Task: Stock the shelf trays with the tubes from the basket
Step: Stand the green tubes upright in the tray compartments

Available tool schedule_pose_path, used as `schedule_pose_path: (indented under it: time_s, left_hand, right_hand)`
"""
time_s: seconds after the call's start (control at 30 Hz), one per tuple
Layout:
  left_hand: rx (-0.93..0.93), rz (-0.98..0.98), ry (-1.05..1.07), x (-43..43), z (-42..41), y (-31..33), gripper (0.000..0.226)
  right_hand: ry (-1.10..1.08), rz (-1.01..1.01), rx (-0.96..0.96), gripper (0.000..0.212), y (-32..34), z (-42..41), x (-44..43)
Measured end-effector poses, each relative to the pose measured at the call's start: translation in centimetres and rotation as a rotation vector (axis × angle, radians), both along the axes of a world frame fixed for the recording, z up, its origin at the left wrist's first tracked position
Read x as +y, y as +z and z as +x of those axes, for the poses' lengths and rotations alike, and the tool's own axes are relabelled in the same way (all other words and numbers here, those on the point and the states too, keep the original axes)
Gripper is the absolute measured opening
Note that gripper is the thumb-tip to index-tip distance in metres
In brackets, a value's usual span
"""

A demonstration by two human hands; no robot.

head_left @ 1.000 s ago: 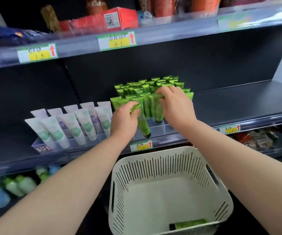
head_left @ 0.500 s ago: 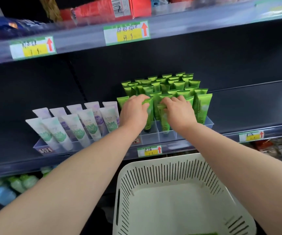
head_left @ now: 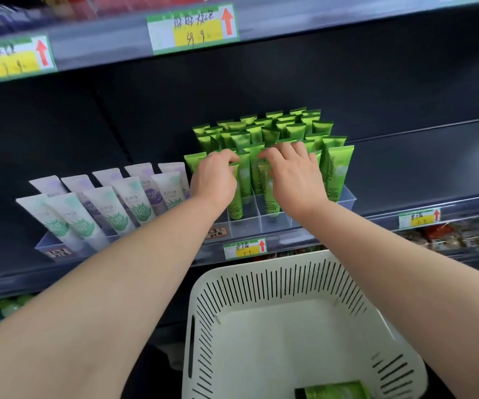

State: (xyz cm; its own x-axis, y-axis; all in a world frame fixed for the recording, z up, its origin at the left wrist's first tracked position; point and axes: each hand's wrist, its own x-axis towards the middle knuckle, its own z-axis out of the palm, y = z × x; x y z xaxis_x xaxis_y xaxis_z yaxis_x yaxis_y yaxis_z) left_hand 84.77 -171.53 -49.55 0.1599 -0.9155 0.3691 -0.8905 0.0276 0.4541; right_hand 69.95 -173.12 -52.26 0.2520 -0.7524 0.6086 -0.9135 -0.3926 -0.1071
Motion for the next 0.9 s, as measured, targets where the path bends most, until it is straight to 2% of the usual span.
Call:
schedule_pose_path:
  time_s: [0.17,0.37,0.53,0.63,0.8,0.9]
  left_hand:
    - [-0.022,-0.082,0.011,1.0,-0.2,0.7,0.027]
    - [-0.015,-0.111,-0.099,3.7,-0.8,0.8,0.024]
    - [0.018,-0.038,-0.174,6.6,-2.0,-2.4,0.019]
    - [0.040,0.043,-0.209,8.1,-2.5,-5.5,0.018]
    - [-0.034,0.283,-0.264,9.8,-3.4,-11.1,0.017]
    - [-0.049,0.446,-0.284,10.3,-3.8,-14.4,0.019]
  right_hand:
    - [0.020,-0.038,0.005,0.049,0.0,-0.1,1.3]
    - [0.040,-0.046,0.047,0.050,-1.2,-0.8,4.0]
    - [0.046,0.028,0.083,0.045,-4.5,-2.9,7.4]
    - [0.066,0.141,0.121,0.049,-7.7,-4.2,9.5]
    - [0.116,0.487,0.198,0.036,-13.1,-6.3,11.6]
    - [0.124,0.612,0.244,0.033,-15.8,-7.3,12.5]
